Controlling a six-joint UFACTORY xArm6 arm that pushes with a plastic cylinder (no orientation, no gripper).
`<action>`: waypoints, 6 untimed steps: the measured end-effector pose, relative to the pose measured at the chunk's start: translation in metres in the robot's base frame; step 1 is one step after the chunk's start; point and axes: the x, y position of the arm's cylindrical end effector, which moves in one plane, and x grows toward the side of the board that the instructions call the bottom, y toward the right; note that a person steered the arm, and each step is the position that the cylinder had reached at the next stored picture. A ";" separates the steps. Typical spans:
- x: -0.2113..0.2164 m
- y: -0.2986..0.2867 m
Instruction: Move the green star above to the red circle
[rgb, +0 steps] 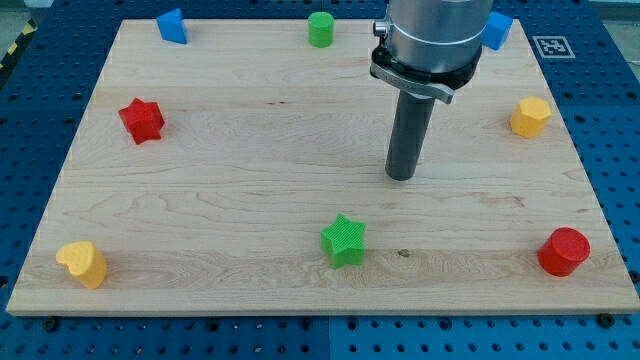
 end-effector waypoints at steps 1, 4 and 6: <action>0.000 0.000; 0.015 -0.062; 0.031 -0.101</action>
